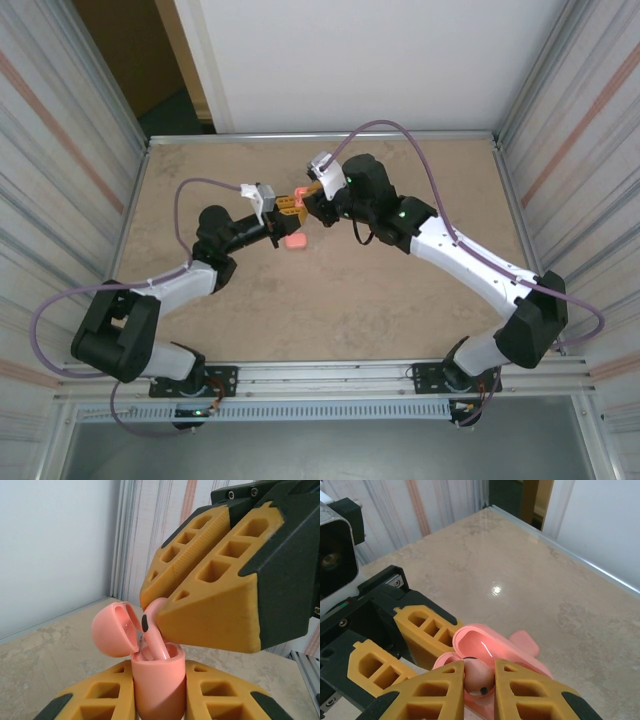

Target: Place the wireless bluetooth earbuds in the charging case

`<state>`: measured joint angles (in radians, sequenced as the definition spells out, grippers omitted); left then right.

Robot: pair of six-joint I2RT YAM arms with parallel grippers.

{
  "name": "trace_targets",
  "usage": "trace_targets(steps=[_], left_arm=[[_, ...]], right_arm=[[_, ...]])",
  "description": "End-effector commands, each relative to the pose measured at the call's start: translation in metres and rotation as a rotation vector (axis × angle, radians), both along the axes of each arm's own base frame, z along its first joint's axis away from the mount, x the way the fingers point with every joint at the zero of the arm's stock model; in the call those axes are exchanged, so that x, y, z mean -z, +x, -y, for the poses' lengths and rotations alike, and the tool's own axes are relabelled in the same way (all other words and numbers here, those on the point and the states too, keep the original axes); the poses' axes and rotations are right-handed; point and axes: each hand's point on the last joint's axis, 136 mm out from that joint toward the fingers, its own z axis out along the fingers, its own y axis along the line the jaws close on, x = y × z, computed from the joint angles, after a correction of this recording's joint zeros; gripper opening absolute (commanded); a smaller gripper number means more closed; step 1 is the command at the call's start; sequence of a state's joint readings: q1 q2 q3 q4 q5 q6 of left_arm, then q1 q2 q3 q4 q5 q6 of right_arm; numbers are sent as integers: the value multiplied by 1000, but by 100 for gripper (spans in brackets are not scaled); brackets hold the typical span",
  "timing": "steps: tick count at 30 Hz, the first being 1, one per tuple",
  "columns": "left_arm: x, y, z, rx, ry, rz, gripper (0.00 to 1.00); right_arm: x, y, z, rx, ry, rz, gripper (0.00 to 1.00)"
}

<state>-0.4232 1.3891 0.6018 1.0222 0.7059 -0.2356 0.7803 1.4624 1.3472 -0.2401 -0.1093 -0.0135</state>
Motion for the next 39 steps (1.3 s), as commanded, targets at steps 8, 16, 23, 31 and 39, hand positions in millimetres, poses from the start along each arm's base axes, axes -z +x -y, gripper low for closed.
trace_targets(steps=[8, 16, 23, 31, 39], left_arm=[[-23, -5, 1, 12, -21, 69, 0], [-24, -7, 1, 13, -23, 72, 0], [-26, -9, 0, 15, -26, 78, 0], [-31, -12, -2, 11, -30, 92, 0], [-35, -14, -4, 1, -29, 108, 0]], right_arm=[[-7, -13, -15, -105, 3, -25, 21], [-14, -18, -16, -132, 30, -51, 24], [-30, -14, -11, -114, 68, -51, 37], [-65, -8, 6, -62, 155, -46, 51], [-75, -2, 33, -8, 239, -97, 57]])
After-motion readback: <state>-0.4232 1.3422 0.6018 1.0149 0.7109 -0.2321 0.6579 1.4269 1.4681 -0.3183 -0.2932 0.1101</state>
